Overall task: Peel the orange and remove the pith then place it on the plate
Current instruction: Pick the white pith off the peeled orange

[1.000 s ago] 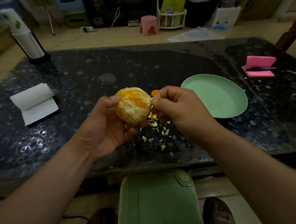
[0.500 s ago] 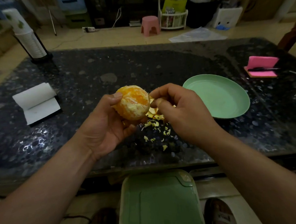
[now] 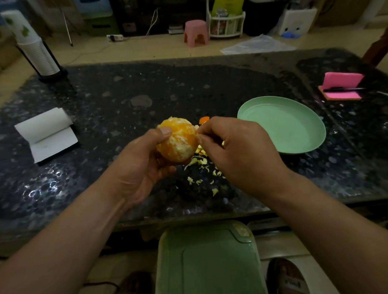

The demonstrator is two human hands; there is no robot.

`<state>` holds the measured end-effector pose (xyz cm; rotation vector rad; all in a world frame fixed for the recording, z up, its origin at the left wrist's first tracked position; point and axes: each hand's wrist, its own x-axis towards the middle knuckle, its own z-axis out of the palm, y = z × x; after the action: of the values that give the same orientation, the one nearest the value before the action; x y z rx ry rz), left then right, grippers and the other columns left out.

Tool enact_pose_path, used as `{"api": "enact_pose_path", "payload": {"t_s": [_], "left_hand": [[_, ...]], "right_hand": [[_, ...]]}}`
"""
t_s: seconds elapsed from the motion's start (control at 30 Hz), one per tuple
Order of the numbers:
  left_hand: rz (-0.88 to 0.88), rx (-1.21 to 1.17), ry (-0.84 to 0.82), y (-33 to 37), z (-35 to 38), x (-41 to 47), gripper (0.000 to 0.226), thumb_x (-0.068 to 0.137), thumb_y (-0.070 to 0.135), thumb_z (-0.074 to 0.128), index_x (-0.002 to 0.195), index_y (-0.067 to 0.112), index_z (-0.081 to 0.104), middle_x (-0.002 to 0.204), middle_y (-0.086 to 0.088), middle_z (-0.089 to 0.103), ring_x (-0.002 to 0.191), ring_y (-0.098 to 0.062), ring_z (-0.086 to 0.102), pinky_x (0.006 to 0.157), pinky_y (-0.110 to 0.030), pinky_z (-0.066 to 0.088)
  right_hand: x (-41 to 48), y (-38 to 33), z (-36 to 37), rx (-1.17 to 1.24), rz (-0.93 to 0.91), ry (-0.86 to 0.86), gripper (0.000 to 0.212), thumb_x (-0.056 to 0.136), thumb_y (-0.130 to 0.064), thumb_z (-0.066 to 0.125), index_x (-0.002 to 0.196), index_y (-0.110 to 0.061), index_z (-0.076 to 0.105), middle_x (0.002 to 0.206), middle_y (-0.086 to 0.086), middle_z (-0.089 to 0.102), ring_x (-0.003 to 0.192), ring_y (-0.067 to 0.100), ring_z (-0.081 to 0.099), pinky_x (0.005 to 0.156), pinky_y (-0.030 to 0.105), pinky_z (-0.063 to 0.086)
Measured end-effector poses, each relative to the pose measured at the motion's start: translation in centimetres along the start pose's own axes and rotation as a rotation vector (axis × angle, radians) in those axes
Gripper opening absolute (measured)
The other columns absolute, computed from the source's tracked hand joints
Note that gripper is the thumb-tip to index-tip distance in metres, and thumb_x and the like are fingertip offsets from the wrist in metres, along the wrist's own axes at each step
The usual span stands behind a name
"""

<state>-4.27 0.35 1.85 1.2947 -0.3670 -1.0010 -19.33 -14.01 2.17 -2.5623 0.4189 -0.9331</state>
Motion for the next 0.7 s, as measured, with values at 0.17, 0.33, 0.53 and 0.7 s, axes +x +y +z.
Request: {"api": "enact_pose_path", "payload": {"t_s": [0.17, 0.33, 0.53, 0.7], "left_hand": [[0.024, 0.051, 0.046, -0.28, 0.15, 0.11, 0.058, 0.081, 0.044, 0.068, 0.128, 0.011, 0.069, 0.129, -0.024, 0.071, 0.100, -0.034, 0.072, 0.060, -0.025, 0.057], [0.034, 0.052, 0.033, -0.34, 0.35, -0.05, 0.053, 0.081, 0.044, 0.067, 0.124, 0.012, 0.071, 0.127, -0.024, 0.072, 0.096, -0.032, 0.073, 0.064, -0.026, 0.057], [0.006, -0.016, -0.022, -0.17, 0.47, -0.20, 0.054, 0.083, 0.044, 0.065, 0.128, 0.014, 0.070, 0.120, -0.018, 0.075, 0.096, -0.032, 0.073, 0.060, -0.023, 0.054], [-0.004, -0.028, -0.045, -0.10, 0.31, -0.11, 0.060, 0.083, 0.044, 0.063, 0.135, 0.012, 0.066, 0.119, -0.018, 0.074, 0.092, -0.030, 0.075, 0.060, -0.023, 0.055]], "right_hand": [[0.08, -0.11, 0.22, -0.107, -0.067, 0.006, 0.010, 0.098, -0.023, 0.068, 0.089, -0.020, 0.072, 0.077, -0.004, 0.068, 0.066, 0.021, 0.061, 0.056, 0.041, 0.052], [0.27, -0.47, 0.42, -0.117, -0.033, 0.040, 0.012, 0.093, -0.021, 0.067, 0.081, -0.021, 0.063, 0.072, -0.006, 0.059, 0.062, 0.017, 0.052, 0.052, 0.038, 0.047], [0.45, -0.13, 0.32, 0.198, 0.190, -0.008, 0.013, 0.094, -0.021, 0.073, 0.084, -0.027, 0.068, 0.071, -0.010, 0.064, 0.066, 0.008, 0.060, 0.059, 0.028, 0.050], [0.63, -0.03, 0.67, 0.344, 0.255, -0.016, 0.012, 0.092, -0.018, 0.075, 0.083, -0.024, 0.070, 0.071, -0.007, 0.066, 0.063, 0.007, 0.058, 0.058, 0.027, 0.050]]}}
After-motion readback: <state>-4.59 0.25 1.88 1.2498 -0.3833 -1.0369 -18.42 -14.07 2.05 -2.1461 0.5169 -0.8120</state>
